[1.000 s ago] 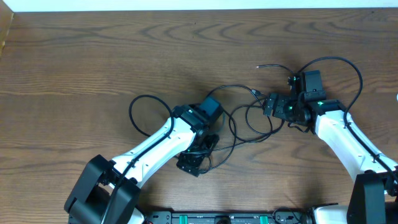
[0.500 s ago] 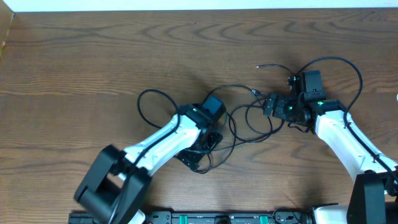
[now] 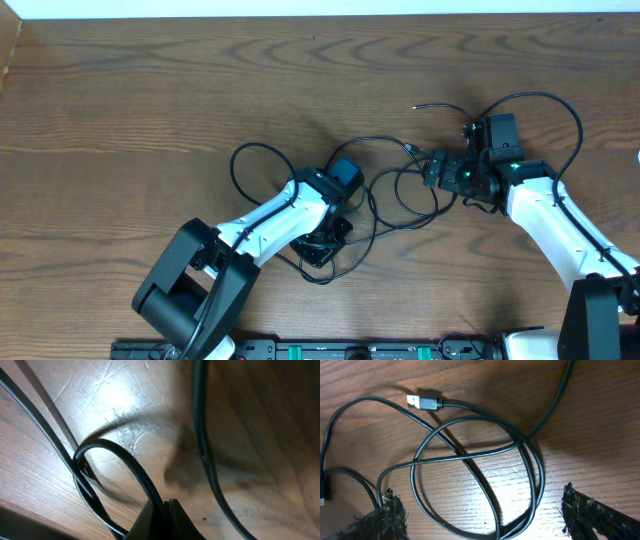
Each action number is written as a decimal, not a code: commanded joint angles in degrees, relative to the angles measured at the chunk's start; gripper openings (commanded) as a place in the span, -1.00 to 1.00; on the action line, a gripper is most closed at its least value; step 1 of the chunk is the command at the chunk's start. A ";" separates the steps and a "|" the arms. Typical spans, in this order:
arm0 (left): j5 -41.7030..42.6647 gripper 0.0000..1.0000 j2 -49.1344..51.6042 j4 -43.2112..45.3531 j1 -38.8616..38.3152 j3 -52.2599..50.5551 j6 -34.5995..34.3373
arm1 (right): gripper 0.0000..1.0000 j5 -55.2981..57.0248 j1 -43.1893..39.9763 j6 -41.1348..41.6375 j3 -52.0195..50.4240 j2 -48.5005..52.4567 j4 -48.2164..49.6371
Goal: Untangle cables
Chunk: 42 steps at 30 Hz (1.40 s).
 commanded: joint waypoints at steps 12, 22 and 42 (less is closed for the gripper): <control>-6.05 -0.24 -8.37 -1.40 3.52 -0.39 0.39 | 0.96 0.63 0.33 0.59 -0.37 -0.09 -0.02; -10.73 0.15 -8.13 0.11 3.45 -0.39 16.65 | 0.96 0.63 0.33 0.59 -0.39 -0.09 -0.04; -0.09 0.58 -0.72 -0.02 3.54 -0.39 10.86 | 0.96 0.63 0.37 0.59 -0.37 -0.09 -0.02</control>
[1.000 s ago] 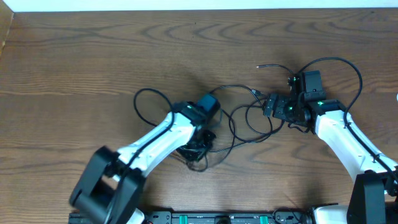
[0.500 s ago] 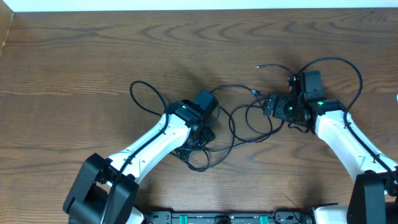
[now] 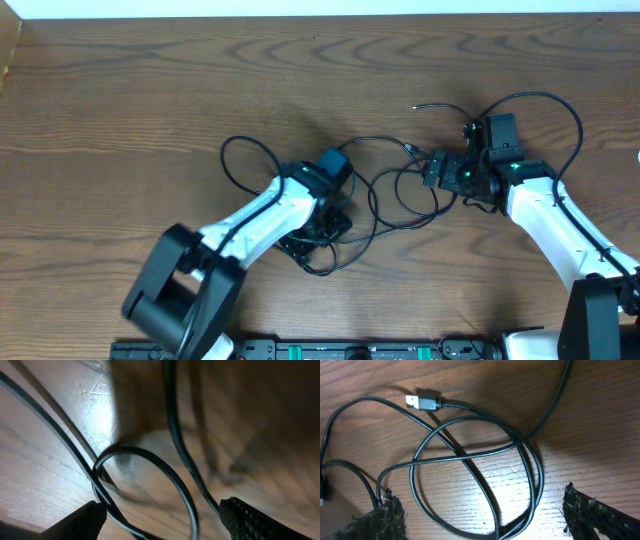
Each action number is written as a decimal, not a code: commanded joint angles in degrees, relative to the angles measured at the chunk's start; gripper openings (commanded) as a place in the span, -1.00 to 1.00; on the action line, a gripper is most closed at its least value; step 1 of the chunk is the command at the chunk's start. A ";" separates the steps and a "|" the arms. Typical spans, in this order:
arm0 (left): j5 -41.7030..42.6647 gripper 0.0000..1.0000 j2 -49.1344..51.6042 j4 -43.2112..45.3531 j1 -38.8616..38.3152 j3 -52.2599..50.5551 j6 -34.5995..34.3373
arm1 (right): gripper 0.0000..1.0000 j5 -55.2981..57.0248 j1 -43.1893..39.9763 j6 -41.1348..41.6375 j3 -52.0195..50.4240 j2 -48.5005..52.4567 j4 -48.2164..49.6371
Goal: Untangle cables
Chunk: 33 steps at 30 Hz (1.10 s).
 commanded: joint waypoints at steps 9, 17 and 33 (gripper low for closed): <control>-1.49 0.59 2.16 0.57 0.28 -0.39 2.49 | 0.96 0.46 0.37 0.57 -0.39 -0.09 -0.02; -1.31 0.59 2.16 1.18 2.03 -0.37 5.16 | 0.97 0.46 0.39 0.57 -0.37 -0.09 -0.02; -1.88 0.25 2.21 1.18 1.05 -0.39 7.45 | 0.97 0.46 0.37 0.57 -0.39 -0.09 -0.02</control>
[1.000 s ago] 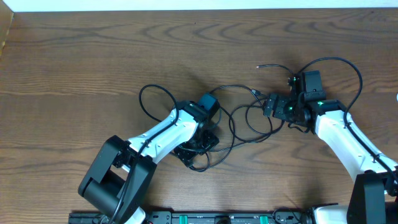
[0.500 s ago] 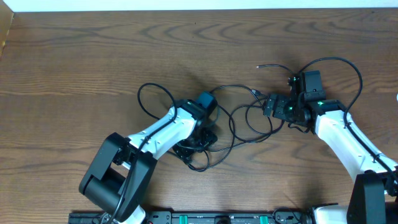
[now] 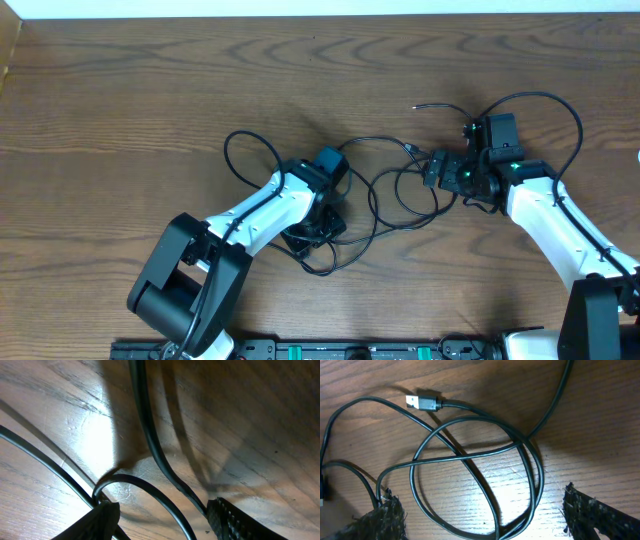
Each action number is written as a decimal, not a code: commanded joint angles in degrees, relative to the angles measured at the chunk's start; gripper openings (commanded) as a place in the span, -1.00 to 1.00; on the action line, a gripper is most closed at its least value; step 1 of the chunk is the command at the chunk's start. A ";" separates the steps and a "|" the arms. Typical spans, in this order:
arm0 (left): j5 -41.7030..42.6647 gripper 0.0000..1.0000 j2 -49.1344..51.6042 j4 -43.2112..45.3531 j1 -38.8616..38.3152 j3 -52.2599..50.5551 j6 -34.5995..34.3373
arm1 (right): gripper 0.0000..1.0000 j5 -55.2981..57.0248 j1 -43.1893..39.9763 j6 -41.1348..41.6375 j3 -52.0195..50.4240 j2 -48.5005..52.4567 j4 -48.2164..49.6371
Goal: Untangle cables
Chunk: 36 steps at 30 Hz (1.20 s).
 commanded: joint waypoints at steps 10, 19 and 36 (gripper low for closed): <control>-4.20 0.27 4.52 -0.09 -2.73 -0.39 0.79 | 0.97 0.46 0.37 0.57 -0.37 -0.09 -0.20; -3.98 0.07 6.03 -0.31 -2.64 -0.39 0.81 | 0.97 0.48 0.37 0.55 -0.39 -0.09 -0.24; -4.63 0.49 6.01 1.29 3.93 -0.39 1.81 | 0.97 0.50 0.37 0.57 -0.39 -0.09 -0.22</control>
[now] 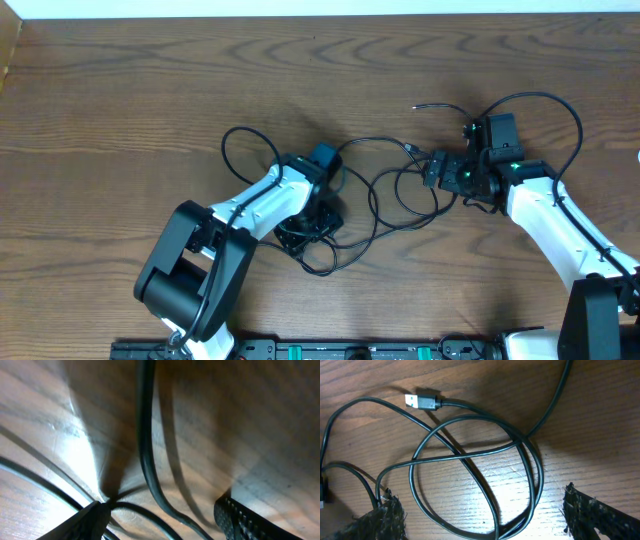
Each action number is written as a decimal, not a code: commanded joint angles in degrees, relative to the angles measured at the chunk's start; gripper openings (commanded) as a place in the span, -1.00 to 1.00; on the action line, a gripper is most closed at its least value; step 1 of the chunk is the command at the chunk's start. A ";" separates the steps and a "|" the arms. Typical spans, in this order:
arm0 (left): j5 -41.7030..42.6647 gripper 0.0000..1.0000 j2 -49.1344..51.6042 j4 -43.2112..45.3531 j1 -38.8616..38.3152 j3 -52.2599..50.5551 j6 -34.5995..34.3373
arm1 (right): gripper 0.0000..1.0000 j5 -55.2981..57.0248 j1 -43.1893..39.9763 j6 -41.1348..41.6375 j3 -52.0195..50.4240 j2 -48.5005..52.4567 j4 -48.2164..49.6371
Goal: Untangle cables
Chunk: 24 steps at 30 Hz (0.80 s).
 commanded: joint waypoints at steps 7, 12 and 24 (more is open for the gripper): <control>-3.91 0.49 2.62 1.88 0.81 -1.20 0.24 | 0.97 0.52 0.39 0.57 -0.37 -0.09 -0.02; -3.50 0.48 2.62 0.37 -1.40 -1.20 0.96 | 0.98 0.87 0.39 0.57 -0.37 -0.09 -0.02; -2.38 0.37 2.62 -2.69 -2.49 -1.20 -2.21 | 0.98 0.87 0.39 0.57 -0.39 -0.09 -0.02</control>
